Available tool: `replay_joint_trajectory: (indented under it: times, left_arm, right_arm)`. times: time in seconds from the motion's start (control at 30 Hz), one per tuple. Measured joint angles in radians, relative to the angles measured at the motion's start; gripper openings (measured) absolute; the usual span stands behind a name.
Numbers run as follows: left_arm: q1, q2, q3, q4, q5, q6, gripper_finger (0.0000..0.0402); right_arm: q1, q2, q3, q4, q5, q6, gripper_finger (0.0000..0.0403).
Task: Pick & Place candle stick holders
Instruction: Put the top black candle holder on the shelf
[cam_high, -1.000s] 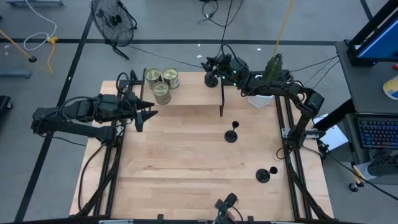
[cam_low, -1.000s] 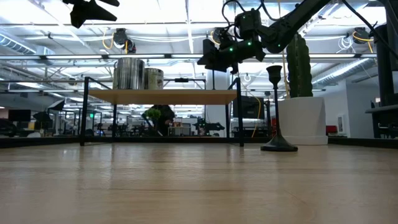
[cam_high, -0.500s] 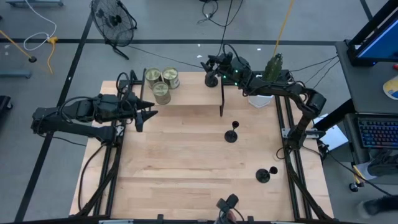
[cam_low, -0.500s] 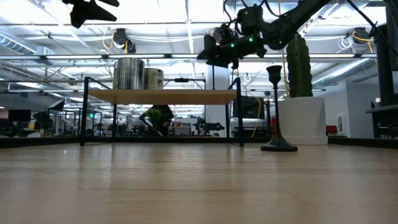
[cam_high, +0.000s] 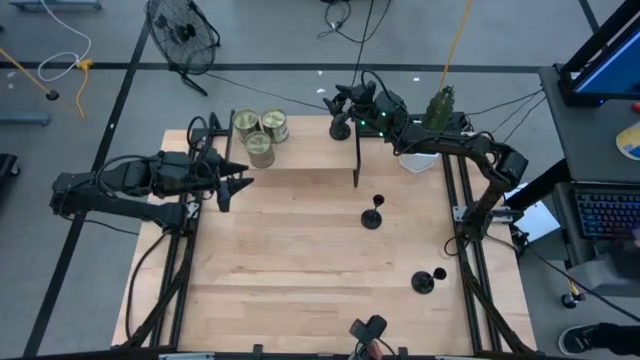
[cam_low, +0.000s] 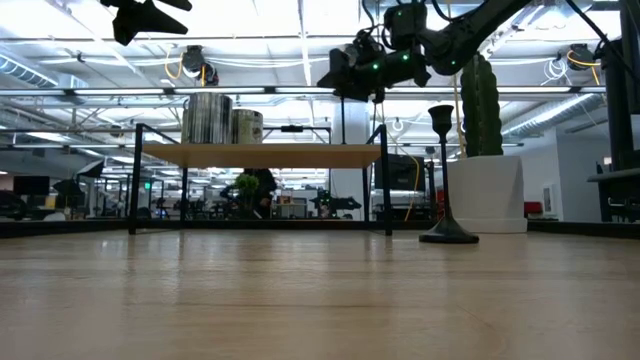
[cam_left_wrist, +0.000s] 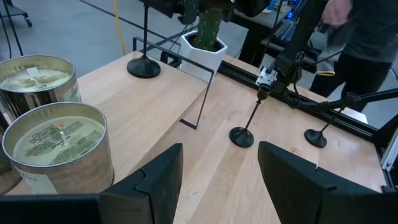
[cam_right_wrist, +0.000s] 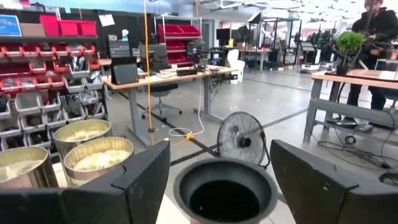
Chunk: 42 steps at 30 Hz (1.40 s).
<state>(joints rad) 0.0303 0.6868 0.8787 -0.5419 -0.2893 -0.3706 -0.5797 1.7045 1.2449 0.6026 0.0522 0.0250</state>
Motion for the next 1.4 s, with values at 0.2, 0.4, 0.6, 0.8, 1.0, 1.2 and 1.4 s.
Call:
replay_joint_trajectory:
  times: [0.2,0.4,0.6,0.8,1.0,1.2,1.4]
  left_arm:
    - [0.000,0.000,0.000,0.000,0.000,0.000,0.0216]
    - [0.000,0.000,0.000,-0.001,0.000,0.000,0.0216]
    - [0.000,0.000,0.000,0.000,0.000,0.000,0.0216]
    - [0.000,0.000,0.000,0.000,0.000,0.000,0.0216]
    - [0.000,0.000,0.000,0.000,0.000,0.000,0.0216]
    - [0.000,0.000,0.000,0.000,0.000,0.002,0.0216]
    - [0.000,0.000,0.000,-0.001,0.000,0.001,0.0216]
  right_arm:
    - [0.000,0.002,0.000,0.028,-0.001,0.013,0.0273]
    - [0.000,-0.003,0.000,0.095,-0.001,0.015,0.0276]
    - [0.000,-0.054,0.000,0.104,-0.001,-0.006,0.0277]
    - [0.024,-0.149,0.000,0.092,-0.003,-0.047,0.0275]
    - [0.099,-0.253,0.000,-0.023,-0.005,-0.149,0.0271]
    - [0.180,-0.360,0.000,-0.256,-0.004,-0.194,0.0271]
    - [0.244,-0.459,0.000,-0.527,-0.003,-0.144,0.0265]
